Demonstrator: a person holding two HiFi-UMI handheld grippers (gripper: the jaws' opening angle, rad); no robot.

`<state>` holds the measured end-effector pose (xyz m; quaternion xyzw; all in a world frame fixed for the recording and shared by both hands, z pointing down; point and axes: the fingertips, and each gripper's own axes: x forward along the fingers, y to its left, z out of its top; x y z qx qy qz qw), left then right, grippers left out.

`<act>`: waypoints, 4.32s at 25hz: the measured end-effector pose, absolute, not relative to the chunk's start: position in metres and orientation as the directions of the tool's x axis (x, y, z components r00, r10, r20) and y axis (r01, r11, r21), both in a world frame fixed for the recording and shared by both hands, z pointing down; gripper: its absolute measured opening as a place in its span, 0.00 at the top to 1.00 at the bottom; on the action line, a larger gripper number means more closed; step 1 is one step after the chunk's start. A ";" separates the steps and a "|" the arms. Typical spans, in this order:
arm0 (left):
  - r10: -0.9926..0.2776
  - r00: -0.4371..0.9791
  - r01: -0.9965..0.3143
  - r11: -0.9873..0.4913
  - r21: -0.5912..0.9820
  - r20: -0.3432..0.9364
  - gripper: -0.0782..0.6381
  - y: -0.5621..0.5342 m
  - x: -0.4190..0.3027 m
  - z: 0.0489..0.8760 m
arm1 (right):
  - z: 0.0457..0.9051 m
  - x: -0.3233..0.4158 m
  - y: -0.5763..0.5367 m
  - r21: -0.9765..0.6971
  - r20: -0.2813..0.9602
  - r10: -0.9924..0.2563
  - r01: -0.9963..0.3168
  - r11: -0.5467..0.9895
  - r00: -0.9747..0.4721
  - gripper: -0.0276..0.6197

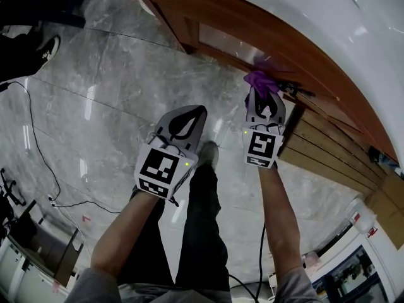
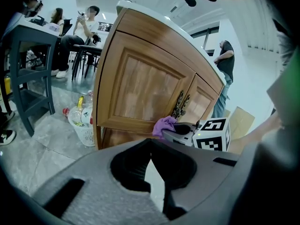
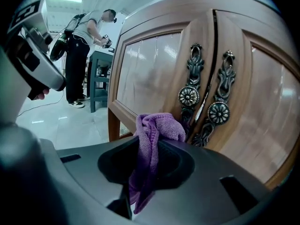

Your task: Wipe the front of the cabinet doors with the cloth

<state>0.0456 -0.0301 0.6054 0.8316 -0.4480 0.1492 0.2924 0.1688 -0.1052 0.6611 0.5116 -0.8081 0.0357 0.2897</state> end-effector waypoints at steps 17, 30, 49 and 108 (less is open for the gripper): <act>-0.684 0.509 -0.859 -0.366 0.357 0.523 0.88 -0.033 -0.003 0.621 | 0.681 0.112 -0.114 0.336 0.500 -0.785 -0.754 0.565 -0.365 0.83; -0.714 0.480 -0.873 -0.329 0.361 0.509 0.88 -0.046 -0.032 0.624 | 0.687 0.071 -0.120 0.318 0.503 -0.755 -0.723 0.613 -0.420 0.83; -0.730 0.435 -0.893 -0.276 0.355 0.526 0.88 -0.040 -0.080 0.621 | 0.679 -0.011 -0.134 0.246 0.499 -0.709 -0.703 0.668 -0.498 0.83; -0.728 0.675 -0.738 -0.665 0.116 0.120 0.88 -0.001 0.083 0.039 | 0.030 0.151 0.012 0.044 -0.002 -0.911 -0.910 0.412 -0.413 0.82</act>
